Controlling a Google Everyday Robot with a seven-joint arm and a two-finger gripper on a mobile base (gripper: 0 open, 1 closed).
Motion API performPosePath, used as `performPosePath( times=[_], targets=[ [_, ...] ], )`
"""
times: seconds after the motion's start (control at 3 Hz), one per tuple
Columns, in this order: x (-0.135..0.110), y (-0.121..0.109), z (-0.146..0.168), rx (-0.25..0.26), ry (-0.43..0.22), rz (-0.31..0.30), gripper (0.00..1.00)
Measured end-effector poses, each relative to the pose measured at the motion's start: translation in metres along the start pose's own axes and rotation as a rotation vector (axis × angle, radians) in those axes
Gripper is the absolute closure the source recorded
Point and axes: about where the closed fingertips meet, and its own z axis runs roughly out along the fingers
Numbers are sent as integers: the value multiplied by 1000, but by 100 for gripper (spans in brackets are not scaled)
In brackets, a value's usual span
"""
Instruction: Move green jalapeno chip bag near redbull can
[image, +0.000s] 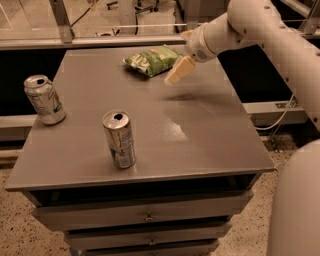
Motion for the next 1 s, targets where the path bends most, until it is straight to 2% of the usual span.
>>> performPosePath(
  times=[0.33, 0.67, 1.0],
  targets=[
    [-7, -27, 34, 43, -18, 92, 0],
    [-3, -47, 64, 49, -20, 187, 0],
    [4, -55, 86, 34, -10, 243, 16]
  ],
)
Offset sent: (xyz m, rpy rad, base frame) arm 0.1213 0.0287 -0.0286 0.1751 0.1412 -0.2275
